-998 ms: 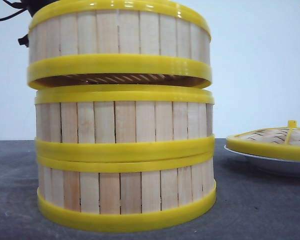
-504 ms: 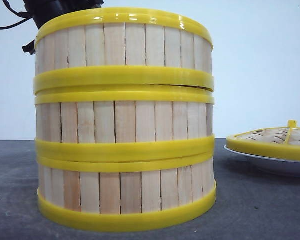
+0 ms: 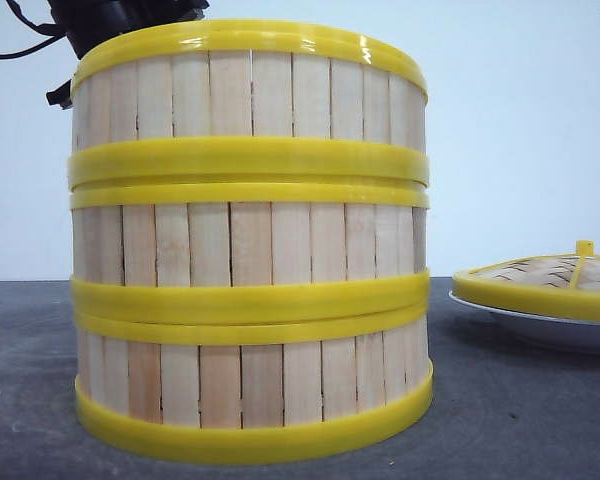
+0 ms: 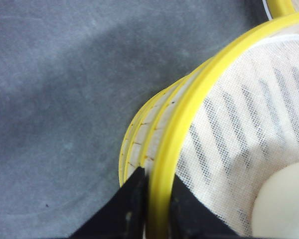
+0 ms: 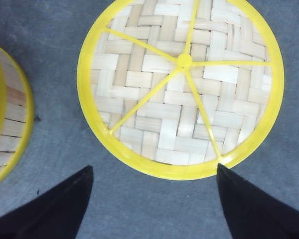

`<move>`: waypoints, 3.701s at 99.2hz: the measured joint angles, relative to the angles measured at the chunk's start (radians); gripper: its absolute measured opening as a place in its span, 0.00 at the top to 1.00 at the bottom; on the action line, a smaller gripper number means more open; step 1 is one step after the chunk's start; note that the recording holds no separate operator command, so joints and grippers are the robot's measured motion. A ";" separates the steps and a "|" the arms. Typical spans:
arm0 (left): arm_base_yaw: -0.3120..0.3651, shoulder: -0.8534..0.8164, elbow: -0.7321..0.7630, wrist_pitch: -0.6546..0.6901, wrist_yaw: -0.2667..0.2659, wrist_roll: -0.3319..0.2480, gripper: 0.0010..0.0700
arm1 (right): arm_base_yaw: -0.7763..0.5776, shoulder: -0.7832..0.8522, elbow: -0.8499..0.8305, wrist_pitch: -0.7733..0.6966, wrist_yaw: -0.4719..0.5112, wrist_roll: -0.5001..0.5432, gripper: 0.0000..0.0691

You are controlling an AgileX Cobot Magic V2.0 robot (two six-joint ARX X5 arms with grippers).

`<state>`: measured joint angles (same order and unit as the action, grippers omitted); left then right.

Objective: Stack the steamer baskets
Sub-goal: 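Lift and lower the basket onto the stack with the left gripper, then release the basket and move the right gripper over the bamboo lid, then grasp the lid's center knob and lift it off the plate with the right gripper, then carry the lid over the stack and lower it on top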

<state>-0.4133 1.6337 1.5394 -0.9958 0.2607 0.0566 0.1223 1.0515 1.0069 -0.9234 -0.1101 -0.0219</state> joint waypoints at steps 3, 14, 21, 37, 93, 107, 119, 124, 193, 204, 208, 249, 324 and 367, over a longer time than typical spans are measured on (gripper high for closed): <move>-0.001 0.000 0.000 0.000 0.000 0.000 0.97 | 0.000 0.000 0.000 0.000 0.000 0.000 0.29; -0.004 0.000 0.000 0.000 0.006 -0.003 0.90 | 0.000 0.000 0.000 0.000 0.000 0.000 0.29; -0.005 0.000 0.000 0.000 0.008 -0.005 0.77 | 0.000 0.000 0.000 0.000 0.000 0.000 0.29; -0.007 0.000 0.000 0.003 0.008 -0.005 0.62 | 0.000 0.000 0.000 0.001 0.000 0.000 0.29; 0.119 -0.148 0.031 0.021 0.015 -0.005 0.61 | 0.000 0.032 0.000 0.233 -0.020 0.007 0.29; 0.169 -0.219 0.033 -0.017 -0.029 -0.005 0.61 | -0.006 0.113 0.000 0.261 -0.021 0.011 0.30; 0.197 -0.260 0.032 -0.063 -0.085 -0.005 0.61 | -0.016 0.189 0.000 0.290 -0.021 0.011 0.30; 0.211 -0.280 0.032 -0.080 -0.099 -0.005 0.61 | -0.020 0.218 0.000 0.298 -0.021 0.011 0.30; 0.374 -0.570 -0.450 0.055 -0.109 -0.018 0.61 | -0.031 0.423 0.000 0.418 -0.018 0.012 0.62; 0.374 -0.571 -0.452 0.064 -0.108 -0.020 0.61 | -0.032 0.423 0.000 0.421 -0.013 0.012 0.78; 0.374 -0.571 -0.452 0.066 -0.108 -0.020 0.61 | -0.032 0.423 0.000 0.422 -0.011 0.012 0.80; 0.374 -0.571 -0.452 0.066 -0.108 -0.020 0.61 | -0.032 0.423 0.011 0.411 -0.011 0.038 0.93; 0.374 -0.571 -0.452 0.096 -0.108 -0.020 0.61 | 0.124 0.407 0.727 -0.128 -0.149 0.019 0.93; 0.374 -0.571 -0.452 0.096 -0.105 -0.020 0.61 | 0.438 0.415 0.792 -0.172 -0.151 0.019 0.93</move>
<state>-0.0395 1.0626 1.0874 -0.9001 0.1558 0.0364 0.5606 1.4666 1.7985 -1.0954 -0.2607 -0.0025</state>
